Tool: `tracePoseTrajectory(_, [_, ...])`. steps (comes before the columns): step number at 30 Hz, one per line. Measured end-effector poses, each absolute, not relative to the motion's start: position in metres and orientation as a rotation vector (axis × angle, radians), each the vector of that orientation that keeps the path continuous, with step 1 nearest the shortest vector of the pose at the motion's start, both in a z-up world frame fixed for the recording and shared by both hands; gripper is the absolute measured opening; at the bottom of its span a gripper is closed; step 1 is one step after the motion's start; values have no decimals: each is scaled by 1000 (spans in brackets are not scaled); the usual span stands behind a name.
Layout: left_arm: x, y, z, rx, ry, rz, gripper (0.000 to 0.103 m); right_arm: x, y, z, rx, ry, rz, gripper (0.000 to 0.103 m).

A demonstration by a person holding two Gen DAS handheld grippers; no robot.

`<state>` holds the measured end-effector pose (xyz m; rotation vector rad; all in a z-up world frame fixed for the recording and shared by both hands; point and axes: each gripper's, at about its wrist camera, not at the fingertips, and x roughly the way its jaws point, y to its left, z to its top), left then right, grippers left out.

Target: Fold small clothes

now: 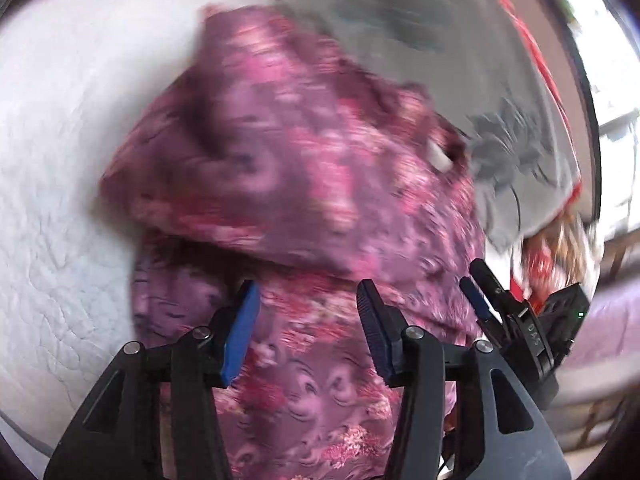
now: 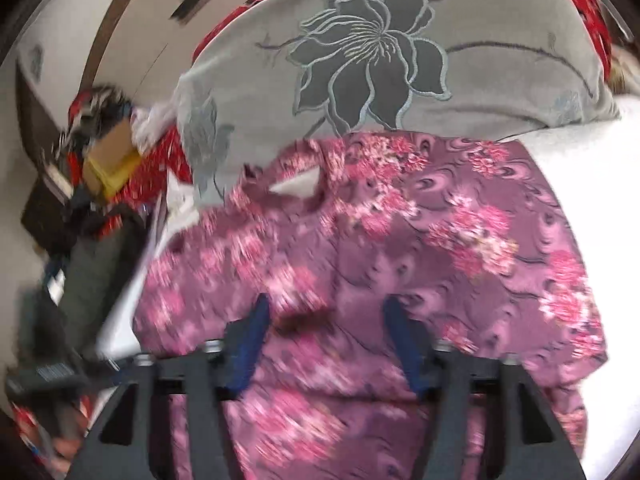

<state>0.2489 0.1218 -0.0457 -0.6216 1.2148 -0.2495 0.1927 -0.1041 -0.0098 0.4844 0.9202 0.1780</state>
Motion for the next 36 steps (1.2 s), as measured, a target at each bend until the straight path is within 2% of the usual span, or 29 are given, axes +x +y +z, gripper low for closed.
tracePoseTrajectory(4, [249,134,-55,-668,1212,-244,49,223,-82,-24,476,976,167,71])
tracePoseTrajectory(5, [249,134,-55,-662,1210,-245,49,228,-75,-24,472,970,176,65])
tracePoseTrajectory(7, [248,135,-55,-664,1211,-249,49,235,-64,-20,442,974,184,38])
tracePoseTrajectory(8, [249,136,-55,-670,1209,-249,49,237,-61,-15,432,971,203,10])
tracePoseTrajectory(9, [249,139,-55,-675,1210,-243,49,237,-60,-9,425,957,218,9])
tracePoseTrajectory(12, [247,148,-60,-721,1210,-246,49,224,-73,23,431,842,252,9])
tracePoseTrajectory(16, [246,152,-61,-749,1206,-247,49,212,-113,45,456,778,185,9])
tracePoseTrajectory(20, [247,149,-60,-742,1210,-239,49,205,-153,39,502,787,92,9])
tracePoseTrajectory(22, [247,151,-60,-757,1212,-237,49,203,-167,32,517,797,52,2])
tracePoseTrajectory(28, [243,159,-57,-793,1201,-230,49,190,-204,0,637,858,10,3])
tracePoseTrajectory(29, [242,161,-56,-800,1197,-232,49,189,-205,-5,667,870,14,8])
tracePoseTrajectory(31, [240,165,-53,-834,1178,-244,49,189,-205,-11,714,873,20,9])
tracePoseTrajectory(32, [241,164,-52,-851,1168,-248,49,188,-206,-11,729,870,24,14])
tracePoseTrajectory(35, [243,169,-51,-924,1137,-262,49,193,-204,-19,784,871,12,45])
tracePoseTrajectory(36, [245,170,-52,-950,1128,-259,49,195,-202,-21,785,873,10,45])
